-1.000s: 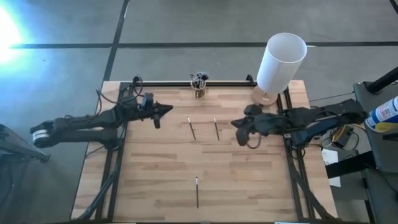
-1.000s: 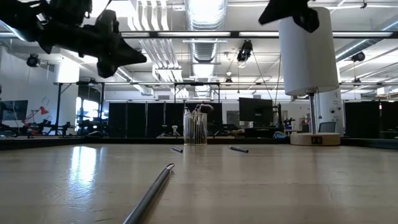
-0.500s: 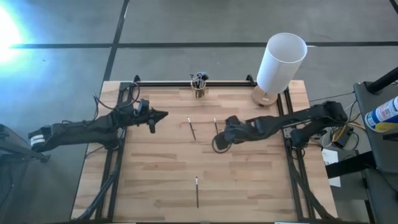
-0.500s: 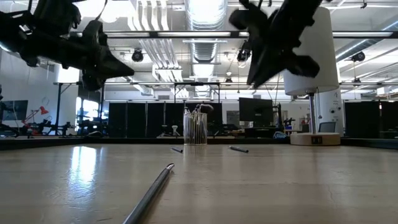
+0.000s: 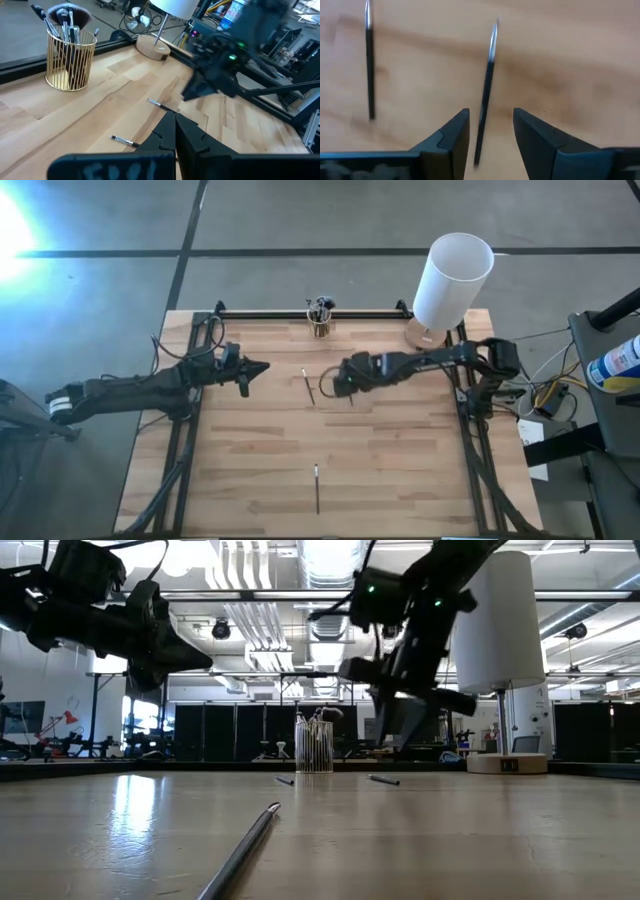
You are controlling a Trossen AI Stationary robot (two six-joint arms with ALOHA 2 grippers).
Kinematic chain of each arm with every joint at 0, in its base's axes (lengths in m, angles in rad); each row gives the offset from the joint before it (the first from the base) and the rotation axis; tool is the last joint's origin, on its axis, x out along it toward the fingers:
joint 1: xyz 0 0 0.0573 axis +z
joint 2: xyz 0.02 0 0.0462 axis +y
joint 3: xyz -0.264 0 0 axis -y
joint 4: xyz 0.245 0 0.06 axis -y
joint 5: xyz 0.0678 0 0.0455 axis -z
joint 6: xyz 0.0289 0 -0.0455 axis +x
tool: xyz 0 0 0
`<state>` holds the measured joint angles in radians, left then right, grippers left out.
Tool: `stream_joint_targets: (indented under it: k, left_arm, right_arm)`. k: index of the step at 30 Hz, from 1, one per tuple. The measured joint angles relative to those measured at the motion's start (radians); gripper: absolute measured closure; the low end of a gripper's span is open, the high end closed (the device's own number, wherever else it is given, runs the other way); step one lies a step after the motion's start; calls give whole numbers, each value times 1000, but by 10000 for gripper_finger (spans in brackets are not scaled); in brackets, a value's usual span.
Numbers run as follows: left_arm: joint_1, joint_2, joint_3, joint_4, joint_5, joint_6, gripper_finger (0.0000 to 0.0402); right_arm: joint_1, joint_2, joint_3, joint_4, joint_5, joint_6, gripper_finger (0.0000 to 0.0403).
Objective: Put items in baskets/containers
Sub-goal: Put the black liner brush into the yellow pen holder
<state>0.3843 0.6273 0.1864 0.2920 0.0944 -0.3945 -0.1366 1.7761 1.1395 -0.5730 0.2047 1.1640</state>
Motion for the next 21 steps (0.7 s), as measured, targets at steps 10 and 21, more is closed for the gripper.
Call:
stream_joint_targets:
  k: [10, 21]
  left_arm:
    - [0, 0, 0, -1, 0, -1, 401]
    - [-1, 0, 0, 0, 1, -29, 402]
  right_arm:
    - [-156, 152, 168, -9, -28, -201, 278]
    - [-176, 313, 303, -128, -124, -237, 308]
